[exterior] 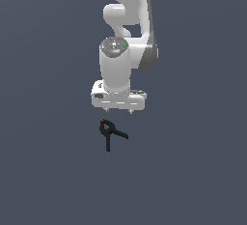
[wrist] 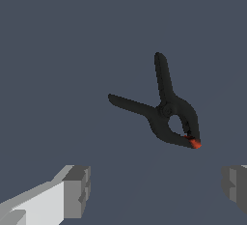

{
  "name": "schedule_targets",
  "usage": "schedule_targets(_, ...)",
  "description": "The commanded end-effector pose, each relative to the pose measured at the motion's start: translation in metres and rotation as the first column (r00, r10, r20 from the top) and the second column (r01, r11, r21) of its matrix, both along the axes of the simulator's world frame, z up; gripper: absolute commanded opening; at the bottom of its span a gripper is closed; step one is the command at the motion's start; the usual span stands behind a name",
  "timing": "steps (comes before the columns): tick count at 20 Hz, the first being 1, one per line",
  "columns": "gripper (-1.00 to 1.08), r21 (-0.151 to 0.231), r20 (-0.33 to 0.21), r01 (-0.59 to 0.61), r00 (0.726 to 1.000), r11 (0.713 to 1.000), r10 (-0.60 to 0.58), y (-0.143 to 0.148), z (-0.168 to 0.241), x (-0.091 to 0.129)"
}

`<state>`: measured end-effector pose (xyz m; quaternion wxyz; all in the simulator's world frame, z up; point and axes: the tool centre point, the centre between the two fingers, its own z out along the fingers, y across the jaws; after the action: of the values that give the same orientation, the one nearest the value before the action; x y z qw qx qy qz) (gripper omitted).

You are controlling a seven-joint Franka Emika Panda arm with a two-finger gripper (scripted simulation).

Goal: Pick up the object and move it to a goal position.

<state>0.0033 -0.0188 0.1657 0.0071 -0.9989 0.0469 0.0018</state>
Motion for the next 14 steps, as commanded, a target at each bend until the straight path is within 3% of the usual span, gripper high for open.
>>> schedule_targets(1, 1.00, 0.000, 0.000, 0.000, 1.000, 1.000, 0.000, 0.000, 0.000, 0.000)
schedule_targets(14, 1.00, -0.015, 0.019, -0.072, 0.997, 0.997, 0.073, 0.018, 0.009, 0.002)
